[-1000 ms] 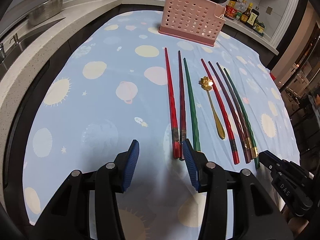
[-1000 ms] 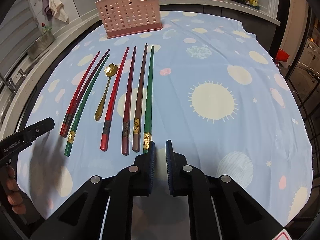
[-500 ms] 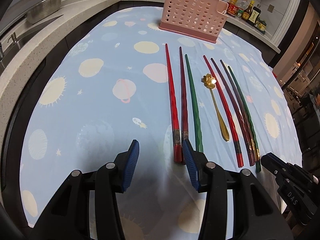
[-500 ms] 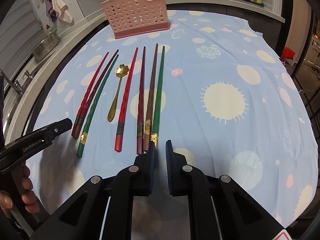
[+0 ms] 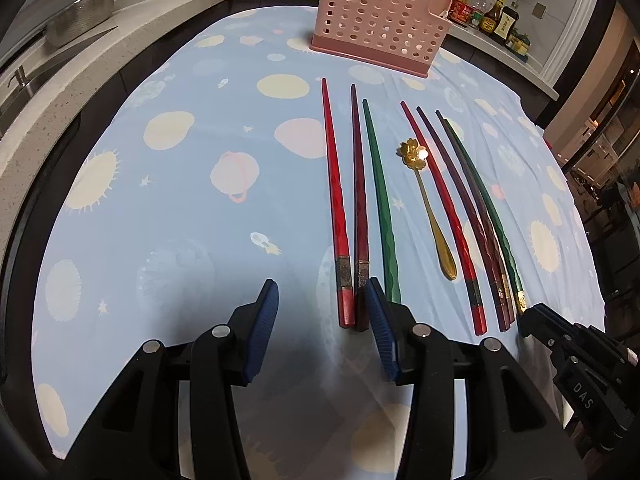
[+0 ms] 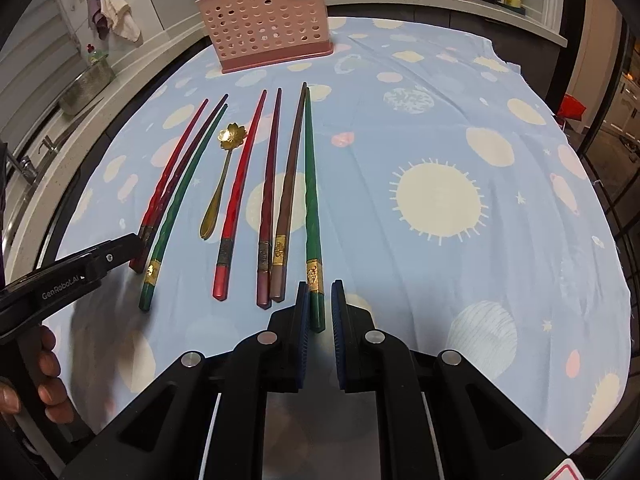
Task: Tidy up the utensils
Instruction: 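Grasp a red chopstick with the left tool while the right tool grasps a green chopstick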
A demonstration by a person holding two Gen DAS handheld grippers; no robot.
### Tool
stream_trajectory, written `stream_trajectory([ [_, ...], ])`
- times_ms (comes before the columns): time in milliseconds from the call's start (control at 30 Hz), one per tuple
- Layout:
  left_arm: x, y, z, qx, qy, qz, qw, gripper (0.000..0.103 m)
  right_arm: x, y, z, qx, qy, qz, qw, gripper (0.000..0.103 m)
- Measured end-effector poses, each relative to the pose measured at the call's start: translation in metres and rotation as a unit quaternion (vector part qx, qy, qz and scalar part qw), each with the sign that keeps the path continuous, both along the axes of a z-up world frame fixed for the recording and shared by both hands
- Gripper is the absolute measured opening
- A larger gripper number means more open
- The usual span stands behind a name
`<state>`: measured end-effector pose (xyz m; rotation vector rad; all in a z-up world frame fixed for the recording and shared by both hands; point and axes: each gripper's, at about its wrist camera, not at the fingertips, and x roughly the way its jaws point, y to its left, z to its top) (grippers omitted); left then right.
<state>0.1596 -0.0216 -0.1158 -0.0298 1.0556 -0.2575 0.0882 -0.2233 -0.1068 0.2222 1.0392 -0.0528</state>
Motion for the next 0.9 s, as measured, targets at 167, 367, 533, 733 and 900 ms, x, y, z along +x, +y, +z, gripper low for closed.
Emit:
stream_trajectory([
  [167,0.003,-0.001,-0.001,0.002,-0.003,0.001,1.0000,0.043,0.005,0.006,-0.004,-0.001,0.003,0.009,1.000,0.010],
  [367,0.008,0.001,-0.001,0.002,-0.005,0.007,1.0000,0.042,0.011,0.001,-0.005,0.009,0.003,0.002,1.000,0.011],
  [533,0.008,0.001,-0.003,0.012,-0.011,0.007,0.9998,0.040,0.013,0.002,-0.006,0.007,0.001,0.002,1.000,0.011],
  [733,0.008,-0.005,-0.005,0.036,-0.021,0.005,0.9991,0.035,0.013,0.002,-0.006,0.006,0.000,0.002,1.000,0.011],
  [900,0.007,-0.001,-0.004,0.034,-0.024,0.006,0.9991,0.025,0.013,0.004,-0.006,0.001,-0.004,0.004,1.000,0.011],
])
